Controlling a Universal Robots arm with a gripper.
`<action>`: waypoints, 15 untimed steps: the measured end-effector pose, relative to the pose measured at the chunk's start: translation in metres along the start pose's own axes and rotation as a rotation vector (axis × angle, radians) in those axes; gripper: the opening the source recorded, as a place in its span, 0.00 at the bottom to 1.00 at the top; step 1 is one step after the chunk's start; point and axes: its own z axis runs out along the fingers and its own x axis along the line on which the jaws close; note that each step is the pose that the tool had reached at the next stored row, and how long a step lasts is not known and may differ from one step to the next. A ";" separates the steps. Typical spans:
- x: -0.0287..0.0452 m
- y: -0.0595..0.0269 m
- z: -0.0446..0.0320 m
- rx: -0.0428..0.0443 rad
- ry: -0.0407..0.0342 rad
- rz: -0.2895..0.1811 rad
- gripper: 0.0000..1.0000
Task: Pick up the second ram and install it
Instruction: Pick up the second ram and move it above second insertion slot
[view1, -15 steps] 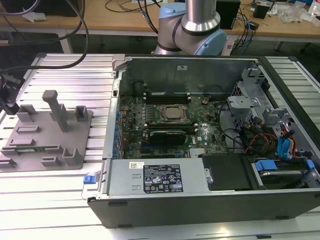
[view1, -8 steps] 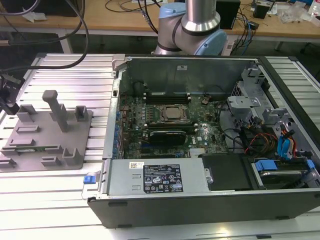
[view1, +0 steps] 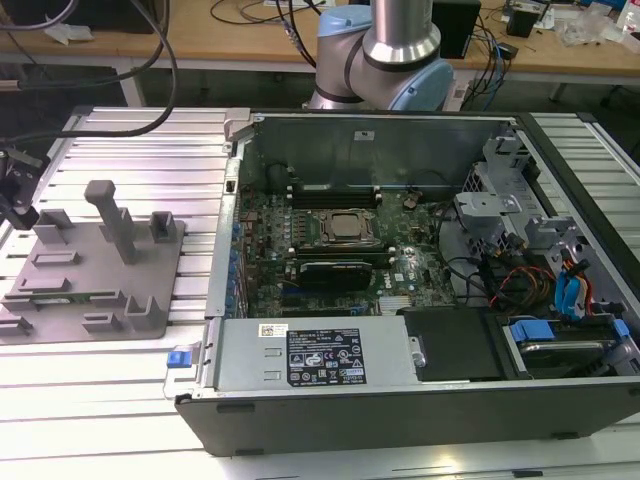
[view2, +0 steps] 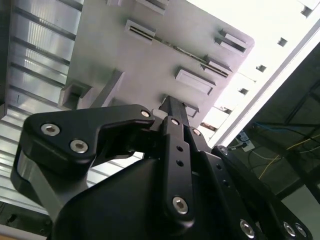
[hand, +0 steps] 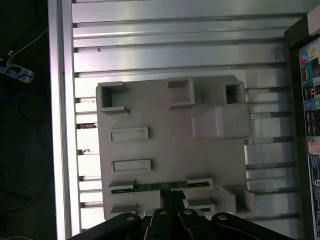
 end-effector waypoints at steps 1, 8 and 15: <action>0.0000 0.0000 0.0000 -0.0002 0.0003 -0.008 0.08; 0.0000 0.0000 0.0002 -0.0038 0.0071 -0.159 0.08; 0.0001 0.0000 0.0004 -0.0077 0.0165 -0.364 0.08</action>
